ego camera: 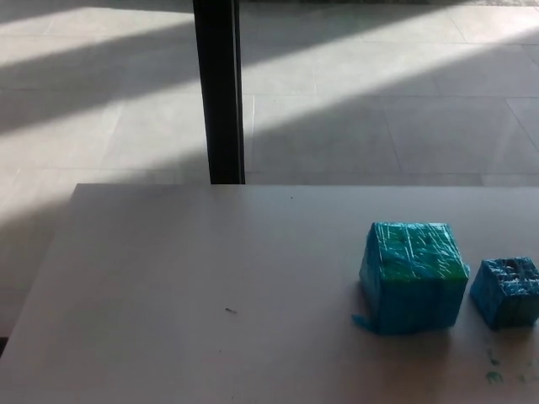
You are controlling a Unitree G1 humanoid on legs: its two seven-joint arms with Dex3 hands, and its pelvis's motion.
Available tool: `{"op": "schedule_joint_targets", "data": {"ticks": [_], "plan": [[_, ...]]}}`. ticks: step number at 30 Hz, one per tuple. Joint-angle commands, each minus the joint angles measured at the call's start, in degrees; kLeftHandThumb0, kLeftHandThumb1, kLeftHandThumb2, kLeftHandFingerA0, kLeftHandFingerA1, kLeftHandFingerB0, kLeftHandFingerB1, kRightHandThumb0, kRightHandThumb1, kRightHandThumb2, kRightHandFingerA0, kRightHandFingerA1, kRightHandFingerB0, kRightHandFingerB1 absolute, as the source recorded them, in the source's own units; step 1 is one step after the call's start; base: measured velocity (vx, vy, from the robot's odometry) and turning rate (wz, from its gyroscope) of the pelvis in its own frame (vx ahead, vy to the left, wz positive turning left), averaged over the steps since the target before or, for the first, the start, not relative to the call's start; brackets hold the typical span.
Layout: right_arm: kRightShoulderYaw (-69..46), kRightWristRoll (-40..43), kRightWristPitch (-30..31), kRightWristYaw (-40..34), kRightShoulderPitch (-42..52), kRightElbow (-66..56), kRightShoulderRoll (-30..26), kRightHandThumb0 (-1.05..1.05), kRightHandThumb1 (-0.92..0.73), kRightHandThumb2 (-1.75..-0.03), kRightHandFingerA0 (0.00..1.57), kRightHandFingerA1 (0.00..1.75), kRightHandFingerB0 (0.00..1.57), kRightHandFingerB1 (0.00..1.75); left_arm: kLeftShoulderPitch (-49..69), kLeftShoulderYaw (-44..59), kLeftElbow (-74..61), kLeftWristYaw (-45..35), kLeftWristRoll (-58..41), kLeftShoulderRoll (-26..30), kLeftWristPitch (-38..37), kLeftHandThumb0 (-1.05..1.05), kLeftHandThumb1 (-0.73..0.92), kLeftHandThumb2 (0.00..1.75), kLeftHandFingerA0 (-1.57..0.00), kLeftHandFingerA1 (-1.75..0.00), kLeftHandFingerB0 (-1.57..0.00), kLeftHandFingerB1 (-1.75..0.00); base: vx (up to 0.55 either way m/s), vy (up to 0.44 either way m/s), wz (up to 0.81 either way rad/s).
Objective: The robot uses its right hand to pick up the small cube kept on the middle on the desk and place it on the bigger cube kept next to it
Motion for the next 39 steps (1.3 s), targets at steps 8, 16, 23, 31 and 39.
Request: {"op": "schedule_joint_targets", "data": {"ticks": [8,16,23,31,39], "plan": [[-4.11,6.07,4.63,-1.73,-1.11,3.47,-4.31,-0.29,-0.67,-0.59,0.63,0.84,0.55,0.65,-2.84,3.67,3.24,-4.47,-4.98,3.47,5.2,-0.98,0.73,1.17,-0.44,-0.69,-0.39,-0.53,0.0,0.0,0.0],[-4.9,7.63,7.42,-3.96,-0.05,7.09,-7.46,-0.32,-0.65,-0.58,0.57,0.77,0.53,0.6,-2.34,2.62,2.06,-4.73,-4.67,3.75,5.21,-1.0,0.92,0.72,-0.46,-0.7,-0.4,-0.43,0.0,0.0,0.0],[-9.62,11.38,13.27,-9.33,-0.84,1.06,-10.18,-0.29,-0.71,-0.6,0.46,0.95,0.27,0.57,-1.85,2.51,2.81,-4.8,-5.05,3.55,4.55,-0.99,0.92,0.73,-0.43,-0.63,-0.38,-0.43,0.0,0.0,0.0],[-15.39,13.36,16.05,-20.24,-10.3,1.17,-15.71,-0.27,-0.69,-0.58,0.55,1.52,0.32,0.73,-1.72,3.34,2.1,-3.26,-5.79,3.06,5.56,-0.97,0.71,1.15,-0.46,-0.7,-0.4,-0.54,0.0,0.0,0.0],[-10.96,9.85,14.41,-19.58,-20.27,0.26,-21.48,-0.34,-0.62,-0.58,1.06,1.52,0.48,0.58,-1.75,3.59,2.34,-4.47,-6.6,3.15,5.48,-1.0,0.92,0.71,-0.43,-0.69,-0.39,-0.44,0.0,0.0,0.0]]}}
